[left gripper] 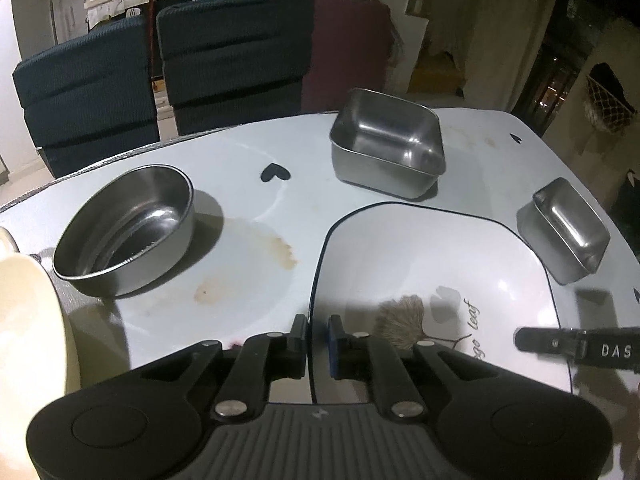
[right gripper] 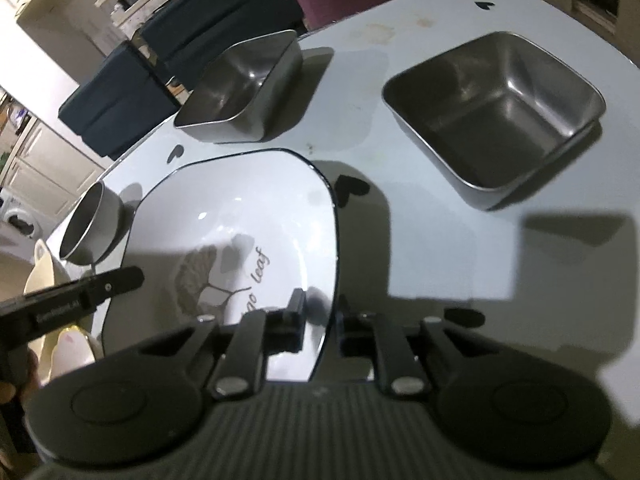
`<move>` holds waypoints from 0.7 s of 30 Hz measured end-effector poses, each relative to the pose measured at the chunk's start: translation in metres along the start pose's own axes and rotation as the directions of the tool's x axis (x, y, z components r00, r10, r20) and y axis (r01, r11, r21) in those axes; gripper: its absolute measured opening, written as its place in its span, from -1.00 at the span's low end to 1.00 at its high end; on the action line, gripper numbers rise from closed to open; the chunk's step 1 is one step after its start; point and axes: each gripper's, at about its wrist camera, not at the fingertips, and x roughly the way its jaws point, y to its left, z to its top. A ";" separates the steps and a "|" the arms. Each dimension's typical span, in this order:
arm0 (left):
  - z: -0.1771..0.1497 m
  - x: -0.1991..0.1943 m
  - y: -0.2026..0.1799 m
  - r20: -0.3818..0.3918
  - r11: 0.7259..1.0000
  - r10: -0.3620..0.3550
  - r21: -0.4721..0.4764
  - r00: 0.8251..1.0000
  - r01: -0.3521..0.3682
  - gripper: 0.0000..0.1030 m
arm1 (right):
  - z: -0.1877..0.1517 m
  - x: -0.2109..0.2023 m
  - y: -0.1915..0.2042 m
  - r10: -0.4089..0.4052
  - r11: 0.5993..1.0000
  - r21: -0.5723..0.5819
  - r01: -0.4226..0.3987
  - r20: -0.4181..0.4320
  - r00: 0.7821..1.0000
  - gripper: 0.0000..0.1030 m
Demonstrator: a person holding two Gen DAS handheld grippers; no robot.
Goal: Organize plates and bowls
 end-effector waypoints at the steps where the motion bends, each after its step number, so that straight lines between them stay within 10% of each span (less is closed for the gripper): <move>1: -0.001 -0.001 -0.002 -0.004 1.000 -0.003 -0.001 1.000 0.003 -0.79 | 0.000 0.000 0.000 0.003 1.000 -0.001 -0.003 0.002 1.000 -0.68; 21: -0.019 -0.092 -0.019 0.145 0.998 -0.030 -0.054 0.989 0.038 -0.82 | -0.006 -0.064 -0.005 0.074 0.993 -0.098 -0.062 0.132 0.988 -0.75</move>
